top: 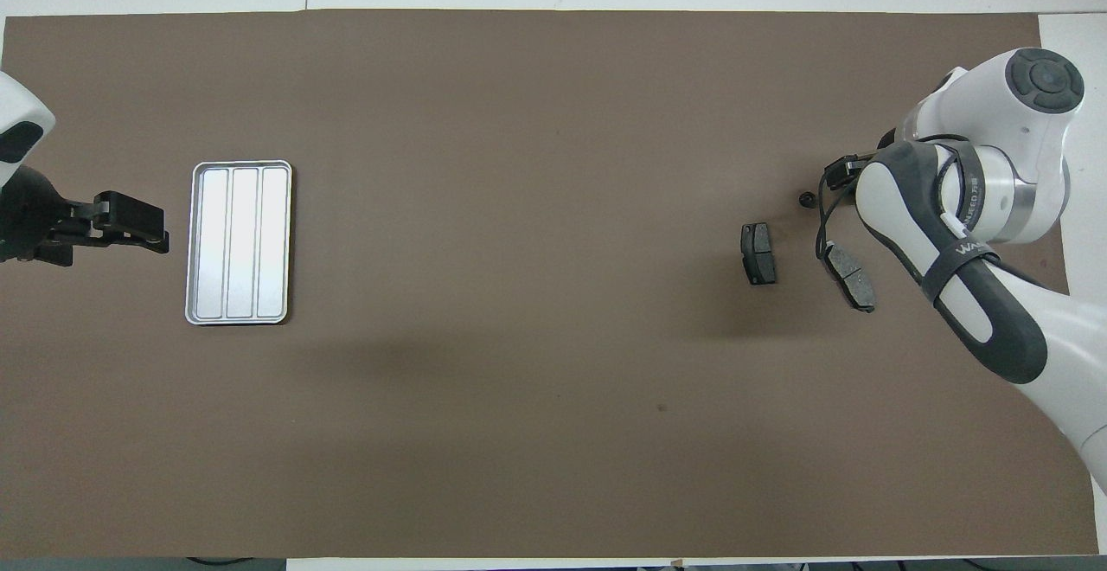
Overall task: Pick bearing gear from pile to tray
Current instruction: 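Reach the right gripper to the black bearing gear and grasp it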
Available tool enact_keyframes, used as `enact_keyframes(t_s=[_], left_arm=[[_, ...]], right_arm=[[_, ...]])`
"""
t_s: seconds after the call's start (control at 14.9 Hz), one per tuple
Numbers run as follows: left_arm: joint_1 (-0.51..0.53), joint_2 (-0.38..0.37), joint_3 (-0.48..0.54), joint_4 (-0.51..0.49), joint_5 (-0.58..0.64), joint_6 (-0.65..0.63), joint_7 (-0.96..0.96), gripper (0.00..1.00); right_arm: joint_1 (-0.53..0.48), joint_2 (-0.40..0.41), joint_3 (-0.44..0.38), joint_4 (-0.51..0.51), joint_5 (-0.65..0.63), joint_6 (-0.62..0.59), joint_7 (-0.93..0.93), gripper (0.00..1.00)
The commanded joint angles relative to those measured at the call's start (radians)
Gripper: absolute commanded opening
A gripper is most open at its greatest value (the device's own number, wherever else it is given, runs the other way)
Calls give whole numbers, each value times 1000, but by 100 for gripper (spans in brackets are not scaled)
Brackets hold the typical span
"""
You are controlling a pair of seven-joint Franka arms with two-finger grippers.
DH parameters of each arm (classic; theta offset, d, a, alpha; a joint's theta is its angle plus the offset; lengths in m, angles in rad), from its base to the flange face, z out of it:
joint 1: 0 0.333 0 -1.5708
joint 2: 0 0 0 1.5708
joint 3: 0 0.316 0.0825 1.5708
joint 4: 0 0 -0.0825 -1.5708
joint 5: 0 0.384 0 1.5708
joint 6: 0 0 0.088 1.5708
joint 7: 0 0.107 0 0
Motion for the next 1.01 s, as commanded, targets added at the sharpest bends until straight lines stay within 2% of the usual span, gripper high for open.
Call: enact_keyframes(t_s=[0.0, 0.2, 0.54, 0.67, 0.94], left_arm=[[-13, -12, 9, -3, 10, -6, -1, 100], [-13, -13, 9, -3, 9, -6, -1, 100], [-13, -13, 9, -4, 9, -8, -1, 100], [-13, -13, 9, -4, 9, -6, -1, 100], [-13, -13, 9, -4, 9, -6, -1, 100]], right_arm=[[-13, -22, 9, -34, 2, 23, -4, 95], [-13, -22, 9, -45, 2, 23, -1, 93], [-11, -22, 9, -71, 2, 57, 4, 81], [-11, -22, 9, -73, 2, 61, 5, 65], [-11, -22, 9, -64, 2, 63, 5, 14]])
